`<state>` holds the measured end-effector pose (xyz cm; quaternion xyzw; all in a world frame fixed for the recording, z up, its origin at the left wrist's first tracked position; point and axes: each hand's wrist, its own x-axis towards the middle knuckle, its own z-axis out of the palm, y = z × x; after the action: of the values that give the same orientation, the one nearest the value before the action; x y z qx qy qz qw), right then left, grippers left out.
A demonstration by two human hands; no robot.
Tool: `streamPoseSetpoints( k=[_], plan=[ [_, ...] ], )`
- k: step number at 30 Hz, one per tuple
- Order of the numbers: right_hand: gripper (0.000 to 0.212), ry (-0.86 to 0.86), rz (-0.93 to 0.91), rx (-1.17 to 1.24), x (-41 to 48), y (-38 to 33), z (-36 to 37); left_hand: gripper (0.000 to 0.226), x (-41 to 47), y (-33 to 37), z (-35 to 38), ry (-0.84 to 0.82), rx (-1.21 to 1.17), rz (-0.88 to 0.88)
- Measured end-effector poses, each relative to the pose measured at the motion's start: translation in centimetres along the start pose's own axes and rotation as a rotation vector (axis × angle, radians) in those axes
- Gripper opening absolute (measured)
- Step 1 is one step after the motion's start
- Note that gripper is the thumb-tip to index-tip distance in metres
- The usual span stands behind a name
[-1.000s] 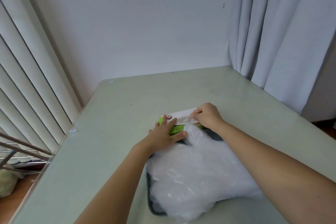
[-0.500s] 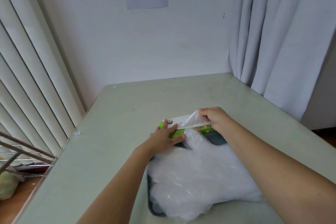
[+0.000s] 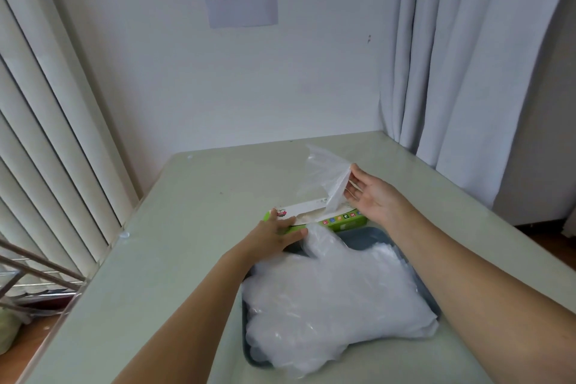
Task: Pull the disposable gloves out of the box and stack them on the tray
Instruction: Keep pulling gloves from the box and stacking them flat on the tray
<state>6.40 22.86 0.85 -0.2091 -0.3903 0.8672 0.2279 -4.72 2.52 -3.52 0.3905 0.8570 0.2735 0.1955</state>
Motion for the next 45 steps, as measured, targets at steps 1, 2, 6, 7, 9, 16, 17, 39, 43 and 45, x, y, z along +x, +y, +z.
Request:
streamPoseSetpoints(
  k=[1,2,6,7,9,16,17,39,43,45],
  plan=[
    [0.007,0.019,-0.004,-0.06,-0.2,0.0,0.0,0.061,-0.2,0.4,-0.3,0.049,-0.079,-0.01],
    [0.006,0.038,-0.008,-0.12,-0.3,0.0,0.0,0.061,-0.4,0.8,-0.5,0.124,-0.159,-0.023],
    [0.007,0.055,-0.028,-0.214,-0.7,0.3,0.4,0.05,-0.7,2.8,-1.5,0.36,-0.376,0.035],
    [0.008,0.048,-0.03,-0.225,-0.8,0.3,0.6,0.049,-0.6,3.3,-1.6,0.358,-0.412,0.051],
    [0.008,0.013,-0.034,-0.27,-0.9,0.3,0.8,0.04,-0.3,4.2,-1.7,0.353,-0.471,0.049],
    [0.011,0.136,-0.214,-0.586,-0.1,0.5,0.4,0.013,0.6,5.2,-2.1,0.445,-0.627,-0.027],
    [0.01,0.172,-0.246,-0.63,0.0,0.5,0.2,0.013,0.5,5.1,-2.1,0.442,-0.645,-0.033],
    [0.099,-0.327,-0.687,-1.444,-3.4,0.1,5.7,0.024,-0.1,6.3,-5.1,0.274,-0.8,0.067],
    [0.04,-0.335,-0.823,-1.461,-2.8,2.0,4.9,0.041,-0.3,6.2,-4.6,0.232,-0.86,0.069],
    [0.027,-0.273,-0.855,-1.419,-2.4,2.0,4.4,0.033,-0.2,5.8,-4.4,0.271,-0.892,0.026]
  ],
)
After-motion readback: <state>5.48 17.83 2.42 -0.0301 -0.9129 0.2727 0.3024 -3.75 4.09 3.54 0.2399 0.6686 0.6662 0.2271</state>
